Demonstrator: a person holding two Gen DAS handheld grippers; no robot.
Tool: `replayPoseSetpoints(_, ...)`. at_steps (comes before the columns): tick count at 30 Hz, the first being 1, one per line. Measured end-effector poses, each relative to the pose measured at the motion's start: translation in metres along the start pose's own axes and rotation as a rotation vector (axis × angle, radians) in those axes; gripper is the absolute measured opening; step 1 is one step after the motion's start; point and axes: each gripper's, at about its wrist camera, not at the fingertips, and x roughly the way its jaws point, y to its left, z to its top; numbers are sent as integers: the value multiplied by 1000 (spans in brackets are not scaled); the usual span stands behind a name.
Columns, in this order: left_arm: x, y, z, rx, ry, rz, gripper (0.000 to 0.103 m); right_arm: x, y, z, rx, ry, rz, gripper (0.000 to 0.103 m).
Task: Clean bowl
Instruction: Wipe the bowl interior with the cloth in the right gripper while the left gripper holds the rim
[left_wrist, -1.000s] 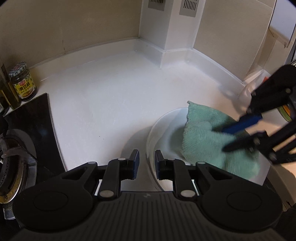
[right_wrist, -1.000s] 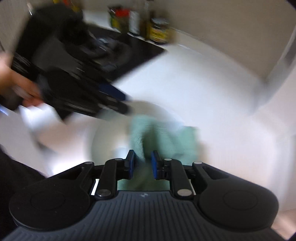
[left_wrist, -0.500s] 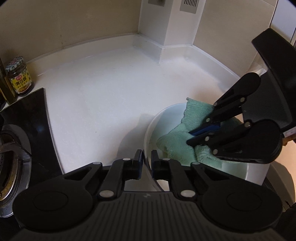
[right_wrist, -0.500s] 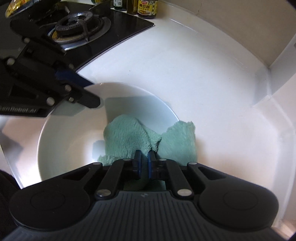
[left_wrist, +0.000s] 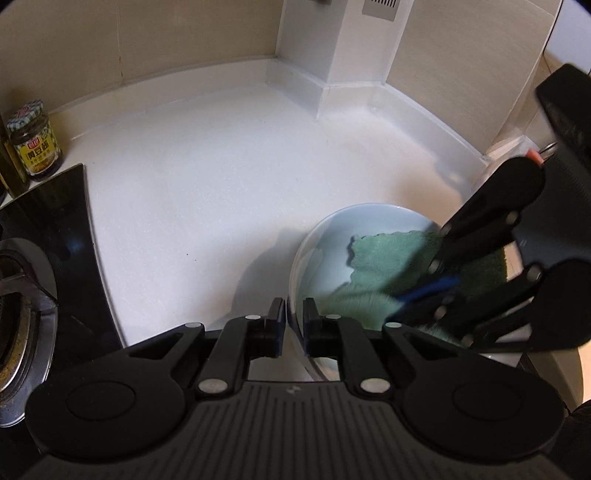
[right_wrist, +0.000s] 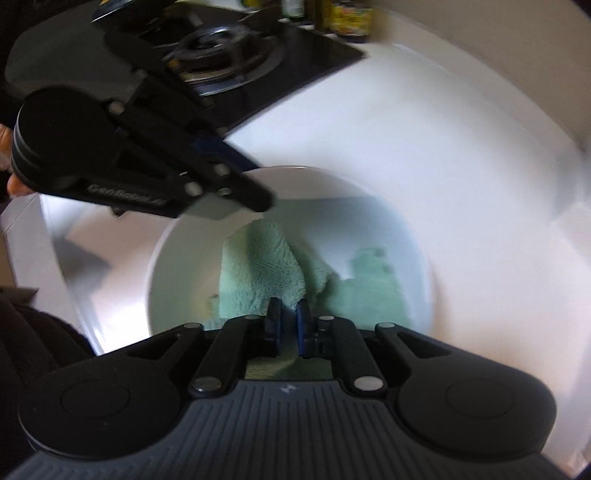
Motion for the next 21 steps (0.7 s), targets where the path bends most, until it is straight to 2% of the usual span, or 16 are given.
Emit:
replayPoseSetpoints(3, 1, 1, 0, -7, 14, -1, 8, -7, -5, -2, 92, -50, 107, 19)
replayPoseSetpoints(5, 1, 1, 1, -10, 22, 2, 7, -4, 0, -3, 89, -35, 147, 20)
replayPoseSetpoints(8, 0, 2, 1, -8, 29, -1, 7, 5, 12, -6, -19, 33, 74, 20)
replayPoseSetpoints(11, 1, 0, 1, -12, 26, -3, 7, 7, 8, -5, -77, 78, -59, 19)
replayPoseSetpoints(12, 1, 0, 1, -13, 25, -5, 7, 8, 7, -4, -94, 80, -116, 19)
replayPoseSetpoints(14, 1, -1, 1, -11, 23, -6, 7, 11, 4, -1, -96, 61, -174, 15)
replayPoseSetpoints(18, 1, -4, 1, 10, 24, 29, 7, 17, 2, 3, -45, -35, -150, 12)
replayPoseSetpoints(21, 2, -5, 1, 9, 26, 40, 7, 18, 9, 6, -33, -71, -29, 10)
